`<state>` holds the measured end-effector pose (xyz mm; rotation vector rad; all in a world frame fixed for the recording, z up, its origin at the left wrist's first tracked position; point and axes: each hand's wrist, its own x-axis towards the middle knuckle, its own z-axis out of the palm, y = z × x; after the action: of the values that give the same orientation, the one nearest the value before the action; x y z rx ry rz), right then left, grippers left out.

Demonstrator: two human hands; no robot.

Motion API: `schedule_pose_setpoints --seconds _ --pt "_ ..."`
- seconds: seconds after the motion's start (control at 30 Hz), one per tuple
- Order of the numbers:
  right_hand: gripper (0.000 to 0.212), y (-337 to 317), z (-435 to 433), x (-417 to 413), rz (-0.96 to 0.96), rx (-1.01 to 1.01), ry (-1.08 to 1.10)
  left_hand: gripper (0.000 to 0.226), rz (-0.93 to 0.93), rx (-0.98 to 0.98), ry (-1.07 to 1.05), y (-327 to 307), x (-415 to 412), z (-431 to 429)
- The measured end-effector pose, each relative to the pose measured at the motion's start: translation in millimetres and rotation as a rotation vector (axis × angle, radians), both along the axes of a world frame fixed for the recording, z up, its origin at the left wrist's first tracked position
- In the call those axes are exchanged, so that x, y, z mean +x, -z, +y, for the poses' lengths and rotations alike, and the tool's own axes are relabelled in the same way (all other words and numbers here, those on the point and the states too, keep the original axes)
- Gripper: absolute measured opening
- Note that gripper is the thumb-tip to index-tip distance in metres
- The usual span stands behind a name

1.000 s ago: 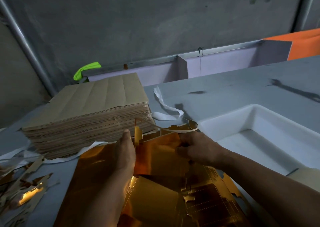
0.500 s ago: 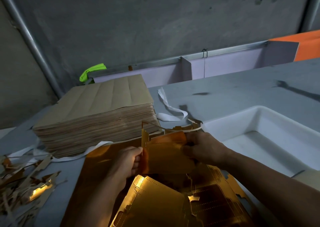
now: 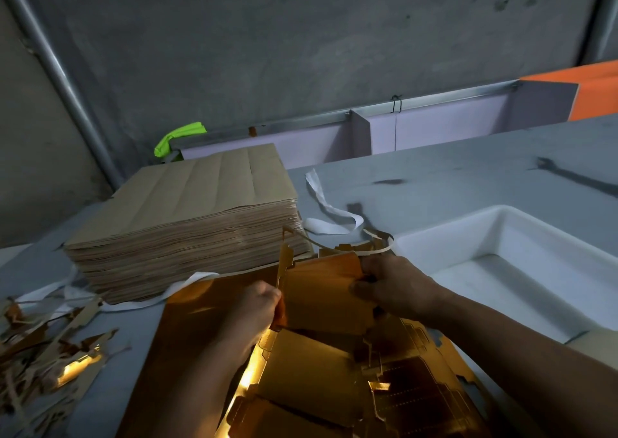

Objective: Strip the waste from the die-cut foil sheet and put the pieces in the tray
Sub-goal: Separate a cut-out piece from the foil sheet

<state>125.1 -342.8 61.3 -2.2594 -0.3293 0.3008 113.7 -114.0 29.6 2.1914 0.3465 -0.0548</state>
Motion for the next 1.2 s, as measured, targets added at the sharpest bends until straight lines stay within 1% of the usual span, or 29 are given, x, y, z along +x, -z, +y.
schedule_pose_setpoints --seconds 0.1,0.27,0.4,0.53,0.67,0.9,1.07,1.2 --pt "0.017 -0.2 -0.2 -0.2 0.002 -0.022 -0.018 0.020 -0.034 0.042 -0.013 11.5 -2.9 -3.7" --pt "0.013 0.5 -0.5 0.2 0.009 -0.053 -0.056 0.030 -0.149 -0.035 -0.041 27.9 -12.9 -2.9" --pt "0.013 -0.6 -1.0 -0.5 0.013 -0.055 -0.060 0.035 -0.175 -0.062 -0.069 29.4 -11.7 -4.4" --pt "0.014 -2.3 -0.2 -2.4 0.006 -0.065 -0.062 0.033 -0.212 -0.050 -0.086 33.3 -11.0 -5.3" --pt "0.022 -3.2 0.5 -3.1 0.009 -0.077 -0.061 0.032 -0.245 -0.008 -0.094 36.5 -10.8 -6.5" --pt "0.008 -2.7 0.3 -2.7 0.020 -0.053 -0.057 0.032 -0.259 -0.009 -0.076 38.6 -10.6 -5.4" --pt "0.008 -3.1 0.2 -3.5 0.035 -0.019 -0.053 0.032 -0.273 0.009 -0.068 39.5 -9.8 -5.3" --pt "0.007 -4.2 0.2 -4.2 0.048 0.041 -0.025 0.032 -0.291 0.026 -0.119 38.6 -10.5 -4.6"
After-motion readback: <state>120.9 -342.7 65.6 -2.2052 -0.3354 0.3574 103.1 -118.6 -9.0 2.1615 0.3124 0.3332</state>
